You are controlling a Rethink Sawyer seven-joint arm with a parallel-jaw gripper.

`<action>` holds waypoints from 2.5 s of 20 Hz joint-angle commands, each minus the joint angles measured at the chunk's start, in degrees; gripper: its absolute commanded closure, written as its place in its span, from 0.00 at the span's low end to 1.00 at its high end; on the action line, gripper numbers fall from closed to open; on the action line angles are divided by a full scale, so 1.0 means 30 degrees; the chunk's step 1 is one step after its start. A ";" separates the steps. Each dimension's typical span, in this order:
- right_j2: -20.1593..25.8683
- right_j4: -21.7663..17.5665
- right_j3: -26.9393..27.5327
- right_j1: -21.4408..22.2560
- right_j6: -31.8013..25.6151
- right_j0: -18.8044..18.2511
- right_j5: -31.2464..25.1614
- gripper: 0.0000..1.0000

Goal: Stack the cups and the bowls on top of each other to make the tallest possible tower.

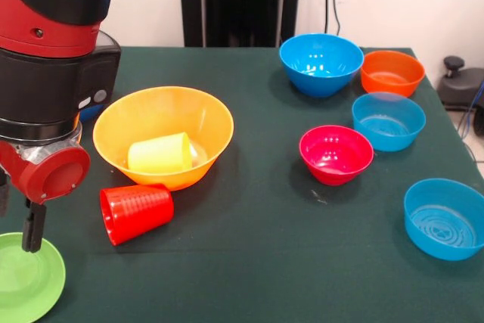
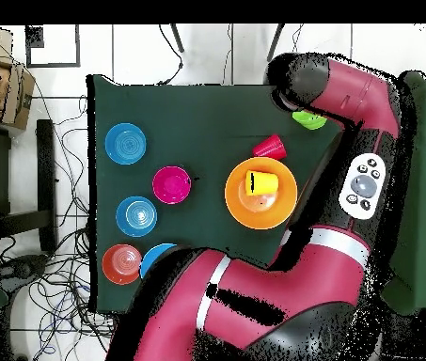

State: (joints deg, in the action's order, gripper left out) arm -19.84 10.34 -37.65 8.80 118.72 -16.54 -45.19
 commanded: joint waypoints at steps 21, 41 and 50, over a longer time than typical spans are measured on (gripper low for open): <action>0.2133 -0.0867 0.0183 -0.2708 -0.0677 0.0017 0.1899 0.00; 0.3031 -0.0984 -0.0987 -0.2107 -0.1726 -0.0178 0.2594 0.00; 0.2120 -0.1568 0.0103 -0.3094 -0.1555 0.0420 0.1692 0.00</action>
State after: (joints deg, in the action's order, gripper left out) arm -18.58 9.51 -35.12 0.97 118.72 -16.87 -39.80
